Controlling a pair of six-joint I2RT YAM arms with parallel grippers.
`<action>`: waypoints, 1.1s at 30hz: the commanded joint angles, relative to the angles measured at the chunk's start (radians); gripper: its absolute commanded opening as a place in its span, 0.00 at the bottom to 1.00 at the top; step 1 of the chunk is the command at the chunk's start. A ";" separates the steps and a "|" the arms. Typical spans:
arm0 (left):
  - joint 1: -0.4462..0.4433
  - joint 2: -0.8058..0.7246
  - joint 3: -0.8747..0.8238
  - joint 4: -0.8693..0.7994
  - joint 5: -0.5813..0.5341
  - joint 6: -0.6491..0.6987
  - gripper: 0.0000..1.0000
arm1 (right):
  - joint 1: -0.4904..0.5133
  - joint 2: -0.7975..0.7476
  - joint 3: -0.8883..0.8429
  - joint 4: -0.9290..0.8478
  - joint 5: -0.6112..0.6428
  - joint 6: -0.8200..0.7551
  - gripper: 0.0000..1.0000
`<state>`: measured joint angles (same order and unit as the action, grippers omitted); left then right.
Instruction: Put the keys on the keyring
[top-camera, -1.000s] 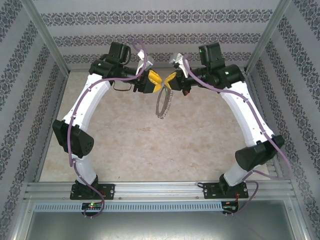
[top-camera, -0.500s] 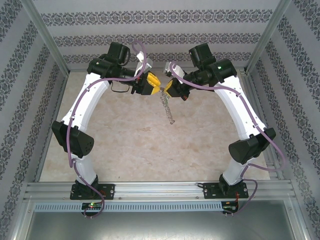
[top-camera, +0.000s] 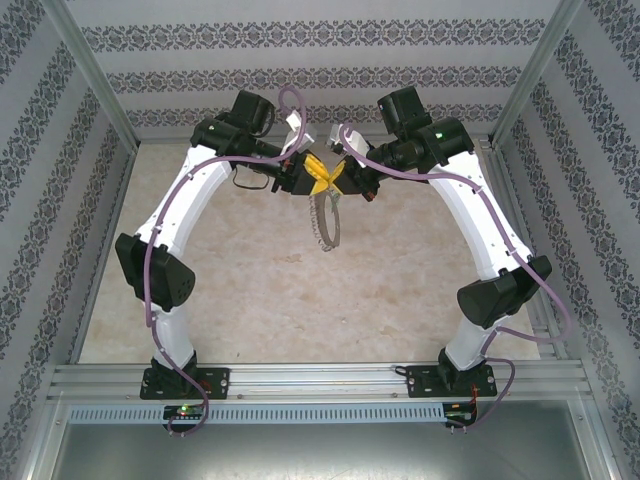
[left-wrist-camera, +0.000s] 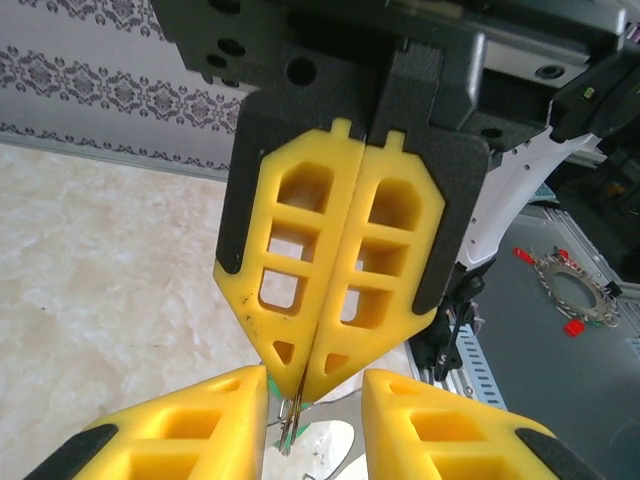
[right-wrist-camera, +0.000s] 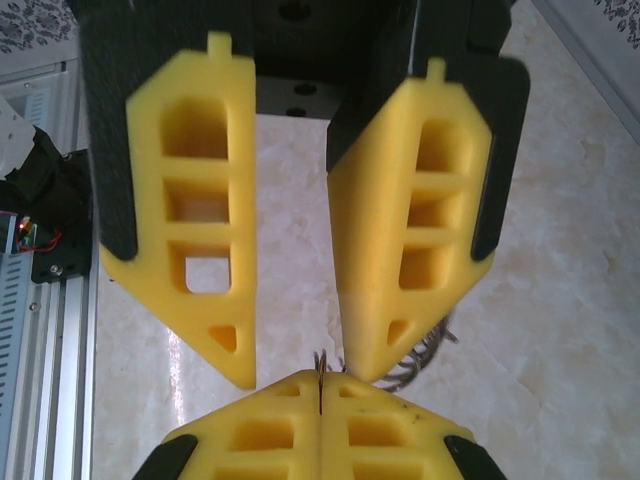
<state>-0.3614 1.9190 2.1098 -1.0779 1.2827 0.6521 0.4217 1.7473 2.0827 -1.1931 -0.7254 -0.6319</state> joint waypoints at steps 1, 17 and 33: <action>-0.016 0.011 -0.005 -0.058 0.028 0.042 0.30 | -0.001 -0.032 0.026 0.032 -0.035 -0.004 0.00; -0.021 0.017 -0.011 -0.075 0.031 0.053 0.32 | -0.021 -0.052 -0.010 0.081 -0.042 0.020 0.00; -0.021 0.015 -0.010 0.014 0.036 -0.010 0.28 | -0.020 -0.051 -0.016 0.087 -0.059 0.020 0.00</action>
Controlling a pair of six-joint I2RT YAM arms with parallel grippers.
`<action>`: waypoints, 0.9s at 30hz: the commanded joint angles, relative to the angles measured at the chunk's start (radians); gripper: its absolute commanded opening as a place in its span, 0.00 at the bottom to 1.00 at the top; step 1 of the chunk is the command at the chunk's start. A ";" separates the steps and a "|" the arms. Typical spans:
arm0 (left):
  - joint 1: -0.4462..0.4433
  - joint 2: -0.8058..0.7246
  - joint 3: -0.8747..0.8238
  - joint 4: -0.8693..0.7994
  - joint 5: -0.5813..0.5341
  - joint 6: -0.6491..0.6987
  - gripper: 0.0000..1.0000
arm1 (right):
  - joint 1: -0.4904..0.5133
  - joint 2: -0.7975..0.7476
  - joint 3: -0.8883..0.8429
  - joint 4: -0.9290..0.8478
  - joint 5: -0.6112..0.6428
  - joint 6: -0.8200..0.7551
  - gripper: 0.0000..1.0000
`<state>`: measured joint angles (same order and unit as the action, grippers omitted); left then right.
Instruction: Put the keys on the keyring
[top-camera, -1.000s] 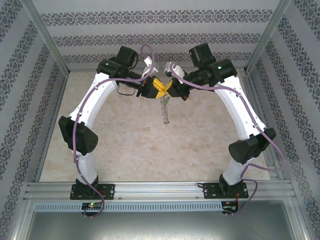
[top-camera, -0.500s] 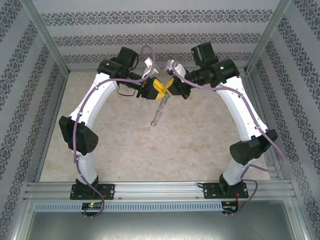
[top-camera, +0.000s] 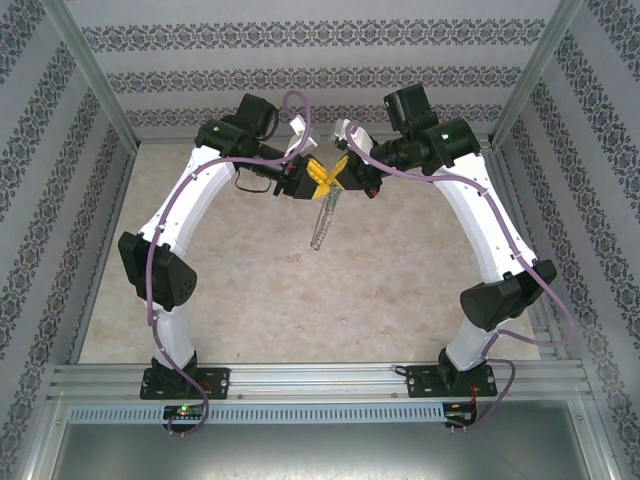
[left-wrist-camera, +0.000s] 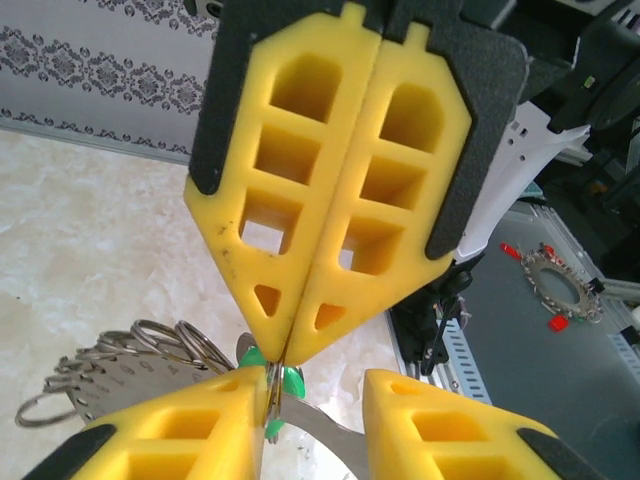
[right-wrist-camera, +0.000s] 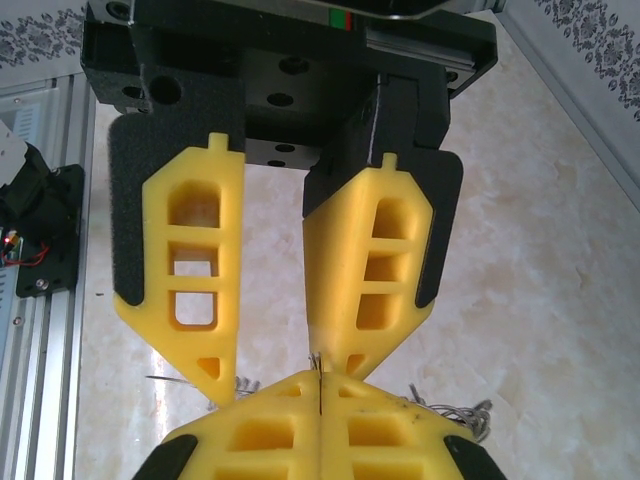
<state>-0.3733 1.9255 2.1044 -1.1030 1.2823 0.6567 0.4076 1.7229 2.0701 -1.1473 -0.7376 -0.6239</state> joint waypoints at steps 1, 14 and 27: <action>-0.009 0.008 -0.005 0.045 0.036 -0.018 0.27 | -0.006 -0.026 -0.004 0.043 -0.048 0.011 0.00; -0.013 0.007 -0.030 0.151 0.055 -0.089 0.00 | -0.005 -0.040 -0.027 0.076 -0.049 0.040 0.00; -0.014 0.004 -0.038 0.212 0.075 -0.143 0.00 | -0.097 -0.453 -0.740 0.834 -0.005 0.508 0.42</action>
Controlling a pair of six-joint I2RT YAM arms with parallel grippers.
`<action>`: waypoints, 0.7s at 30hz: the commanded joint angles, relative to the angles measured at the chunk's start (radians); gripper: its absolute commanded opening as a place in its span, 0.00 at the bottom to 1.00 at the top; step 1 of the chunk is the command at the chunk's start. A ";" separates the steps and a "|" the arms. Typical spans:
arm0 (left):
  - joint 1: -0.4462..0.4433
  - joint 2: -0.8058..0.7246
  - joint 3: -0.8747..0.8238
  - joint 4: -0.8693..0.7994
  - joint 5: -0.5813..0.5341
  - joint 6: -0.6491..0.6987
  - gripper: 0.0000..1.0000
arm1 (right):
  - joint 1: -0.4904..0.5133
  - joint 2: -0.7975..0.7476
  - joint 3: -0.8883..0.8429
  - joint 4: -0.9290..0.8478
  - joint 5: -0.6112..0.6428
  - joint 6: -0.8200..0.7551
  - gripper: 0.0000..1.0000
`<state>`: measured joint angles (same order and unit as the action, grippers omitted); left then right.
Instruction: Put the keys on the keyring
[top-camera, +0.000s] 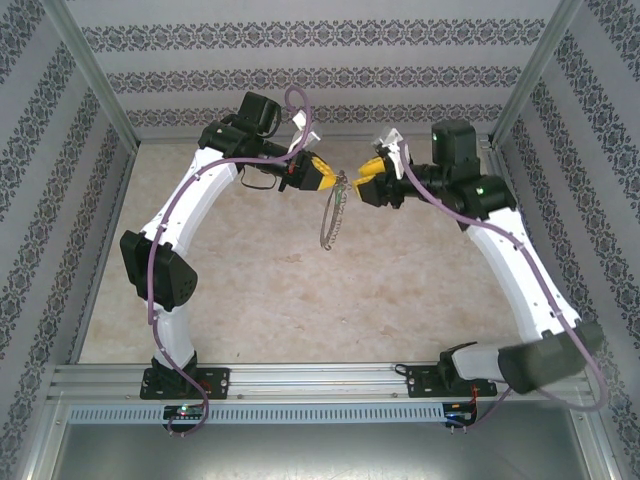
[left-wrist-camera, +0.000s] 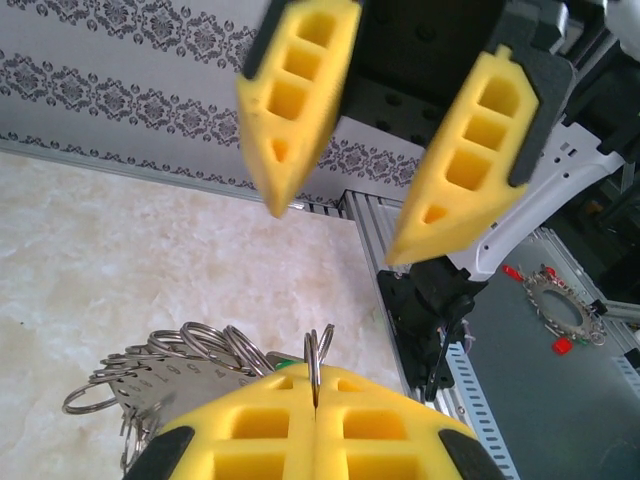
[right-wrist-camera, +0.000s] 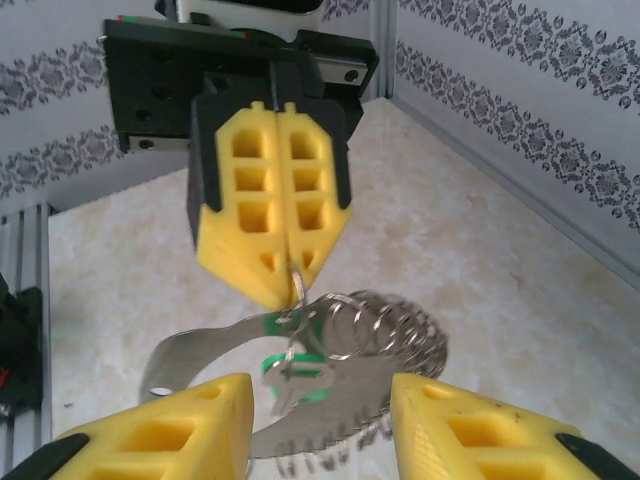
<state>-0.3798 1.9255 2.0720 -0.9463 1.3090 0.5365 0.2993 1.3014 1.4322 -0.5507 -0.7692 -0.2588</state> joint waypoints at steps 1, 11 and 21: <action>-0.008 0.004 -0.005 0.061 0.050 -0.029 0.00 | 0.015 -0.051 -0.155 0.295 0.031 0.166 0.42; -0.007 0.003 0.000 0.067 0.049 -0.044 0.00 | 0.031 -0.066 -0.279 0.501 0.004 0.250 0.44; -0.007 0.000 0.002 0.069 0.046 -0.048 0.00 | 0.051 -0.023 -0.239 0.491 -0.018 0.244 0.39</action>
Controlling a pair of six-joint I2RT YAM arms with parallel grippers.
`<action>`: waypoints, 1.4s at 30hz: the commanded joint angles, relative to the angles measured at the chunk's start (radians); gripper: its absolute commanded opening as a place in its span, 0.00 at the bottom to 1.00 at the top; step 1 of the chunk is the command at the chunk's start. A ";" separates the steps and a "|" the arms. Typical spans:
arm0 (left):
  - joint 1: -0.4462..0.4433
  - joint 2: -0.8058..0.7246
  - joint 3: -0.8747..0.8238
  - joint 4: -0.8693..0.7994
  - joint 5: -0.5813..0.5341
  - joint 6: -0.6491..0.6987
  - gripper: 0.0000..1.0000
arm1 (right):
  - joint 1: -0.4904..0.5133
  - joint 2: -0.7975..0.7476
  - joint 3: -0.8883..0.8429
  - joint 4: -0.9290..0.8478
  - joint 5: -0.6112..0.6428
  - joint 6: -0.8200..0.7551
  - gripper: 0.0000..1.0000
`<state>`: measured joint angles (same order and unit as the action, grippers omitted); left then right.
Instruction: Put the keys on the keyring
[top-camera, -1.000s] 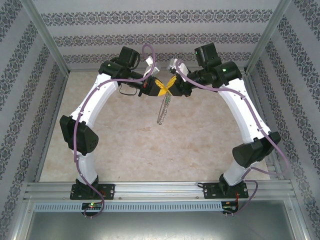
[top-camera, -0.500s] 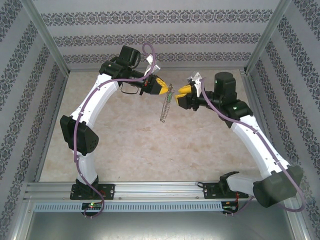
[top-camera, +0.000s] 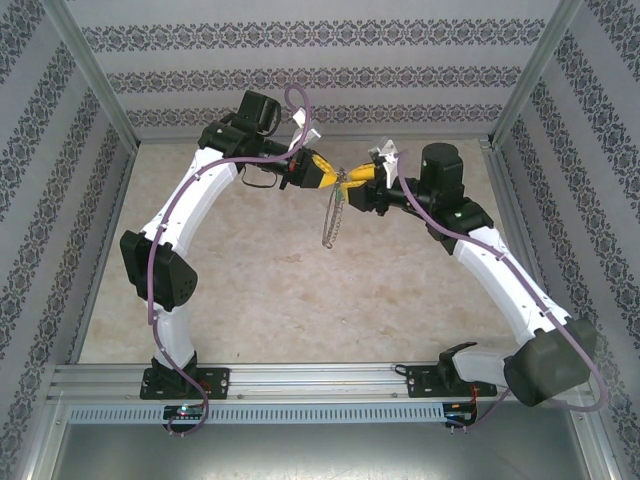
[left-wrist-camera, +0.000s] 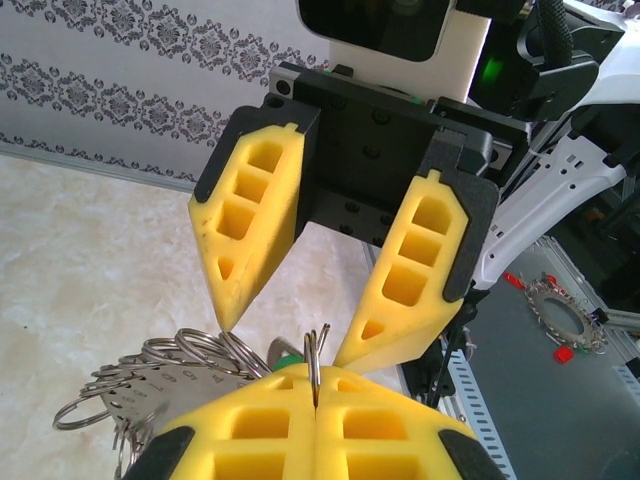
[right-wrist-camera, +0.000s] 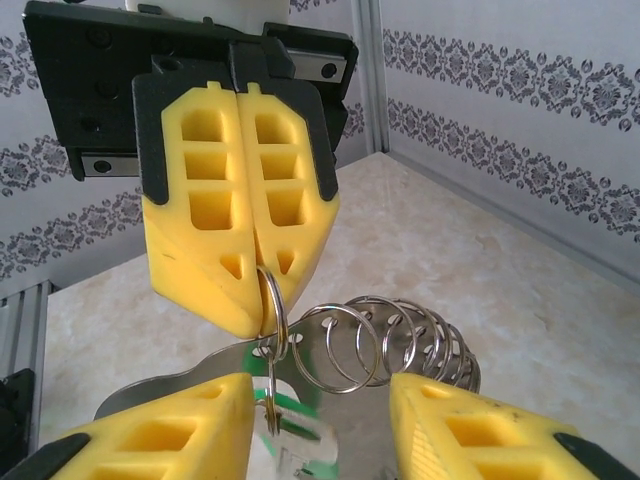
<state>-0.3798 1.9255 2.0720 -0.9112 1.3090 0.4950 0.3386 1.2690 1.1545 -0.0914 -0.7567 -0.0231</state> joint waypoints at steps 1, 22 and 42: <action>-0.008 0.000 0.003 0.034 0.047 -0.007 0.00 | 0.014 0.013 0.040 0.029 -0.031 0.008 0.35; -0.010 -0.008 -0.024 0.105 0.023 -0.070 0.00 | 0.125 0.051 0.082 -0.126 0.088 -0.122 0.00; -0.010 -0.034 -0.053 0.114 0.043 -0.049 0.00 | -0.134 -0.037 0.041 0.117 -0.168 0.174 0.34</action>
<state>-0.3805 1.9255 2.0216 -0.8341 1.3018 0.4332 0.2066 1.1984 1.1927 -0.0364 -0.8848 0.0875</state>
